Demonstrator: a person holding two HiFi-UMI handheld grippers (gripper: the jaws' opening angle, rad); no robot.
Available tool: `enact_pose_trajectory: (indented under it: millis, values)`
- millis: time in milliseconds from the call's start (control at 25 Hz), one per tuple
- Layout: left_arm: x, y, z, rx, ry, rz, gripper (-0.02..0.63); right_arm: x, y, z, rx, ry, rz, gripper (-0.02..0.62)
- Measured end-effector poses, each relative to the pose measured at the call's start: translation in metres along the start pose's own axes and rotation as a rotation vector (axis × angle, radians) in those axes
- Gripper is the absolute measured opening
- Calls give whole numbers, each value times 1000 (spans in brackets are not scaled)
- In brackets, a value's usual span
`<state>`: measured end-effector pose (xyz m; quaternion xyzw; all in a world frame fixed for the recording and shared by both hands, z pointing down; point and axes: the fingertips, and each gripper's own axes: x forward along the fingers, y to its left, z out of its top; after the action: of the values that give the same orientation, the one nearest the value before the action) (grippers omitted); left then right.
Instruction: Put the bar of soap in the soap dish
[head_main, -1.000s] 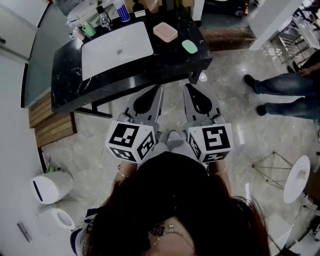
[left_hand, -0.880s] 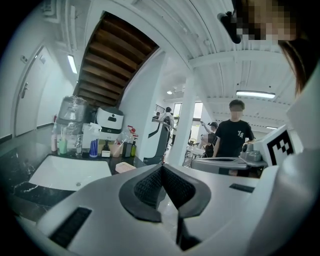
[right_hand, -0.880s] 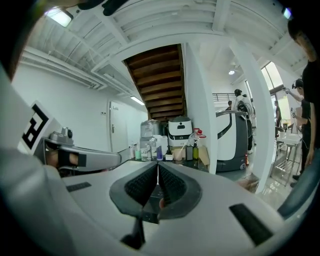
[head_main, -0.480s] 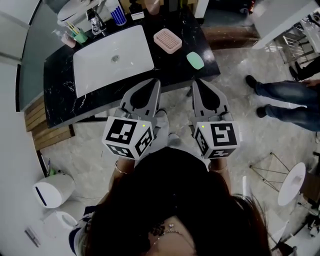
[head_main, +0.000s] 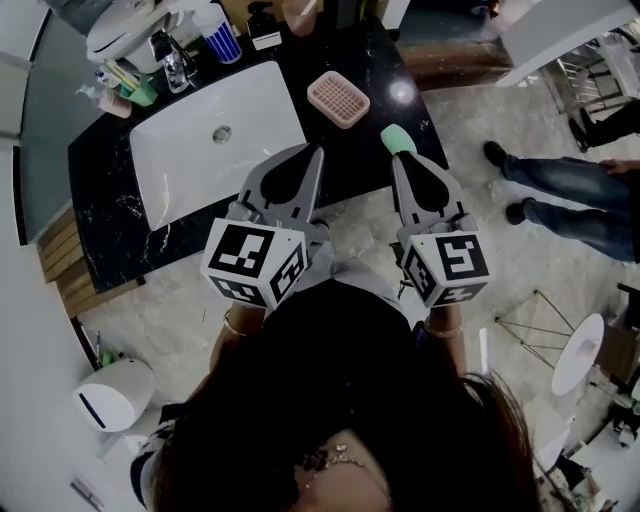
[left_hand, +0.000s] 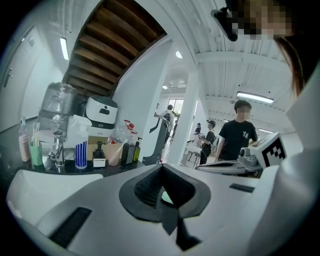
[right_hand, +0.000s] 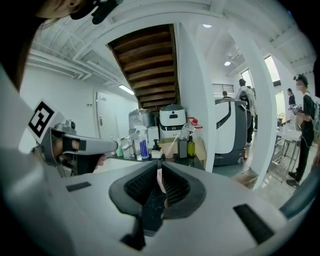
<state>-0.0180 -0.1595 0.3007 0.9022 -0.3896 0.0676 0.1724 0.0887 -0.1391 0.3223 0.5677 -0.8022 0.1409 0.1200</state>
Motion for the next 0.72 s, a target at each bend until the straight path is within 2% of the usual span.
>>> enact_pose_trajectory:
  millis: [160,440,720]
  values:
    - [13,14,1,-6,17,-23,2,19,-14,-17,-34,92,2,11]
    - [30,39,5,-35,24,11,2,49,-46,-33,-102,182,16,109]
    - [48,61,4,-68,34,83,2,86,-65,-69,-173,342,137,226]
